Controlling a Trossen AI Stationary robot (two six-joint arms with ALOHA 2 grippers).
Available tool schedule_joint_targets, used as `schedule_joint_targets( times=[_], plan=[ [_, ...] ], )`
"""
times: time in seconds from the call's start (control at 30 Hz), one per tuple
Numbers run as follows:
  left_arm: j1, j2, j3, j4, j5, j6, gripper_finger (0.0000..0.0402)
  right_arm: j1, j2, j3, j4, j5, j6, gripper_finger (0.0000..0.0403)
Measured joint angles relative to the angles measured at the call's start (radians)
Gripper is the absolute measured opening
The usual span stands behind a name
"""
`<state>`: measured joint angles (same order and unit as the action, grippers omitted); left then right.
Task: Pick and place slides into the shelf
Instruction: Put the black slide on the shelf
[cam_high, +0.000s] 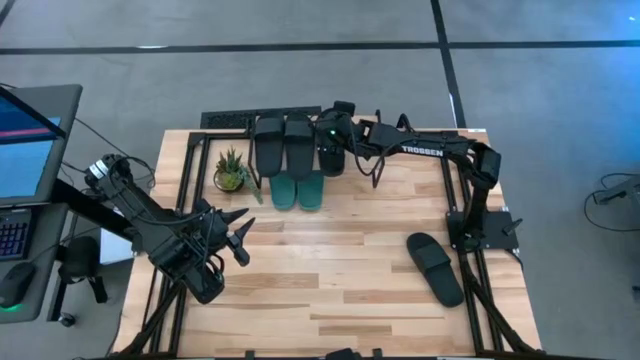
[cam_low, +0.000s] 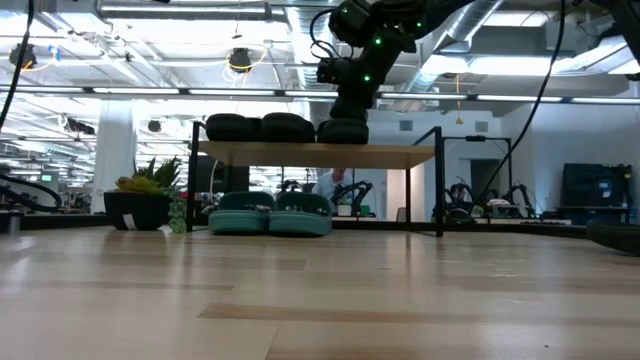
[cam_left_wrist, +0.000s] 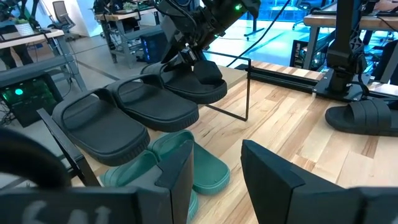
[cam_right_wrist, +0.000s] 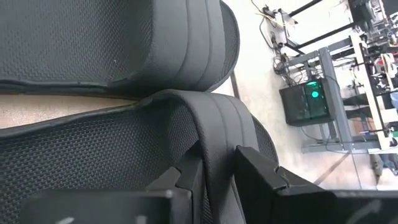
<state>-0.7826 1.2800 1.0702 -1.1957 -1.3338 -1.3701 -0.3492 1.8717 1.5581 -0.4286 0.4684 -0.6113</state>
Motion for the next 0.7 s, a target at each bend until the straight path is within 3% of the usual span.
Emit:
schedule_joint_targets(
  times=[0.43, 0.7],
  plan=[
    [0.000, 0.000, 0.000, 0.000, -0.002, -0.004, 0.0125, -0.001, -0.006, 0.026, -0.030, -0.103, 0.000, 0.0073],
    [0.000, 0.000, 0.000, 0.000, -0.001, -0.007, 0.0125, -0.001, -0.007, 0.029, -0.057, -0.113, 0.001, 0.0073]
  ],
)
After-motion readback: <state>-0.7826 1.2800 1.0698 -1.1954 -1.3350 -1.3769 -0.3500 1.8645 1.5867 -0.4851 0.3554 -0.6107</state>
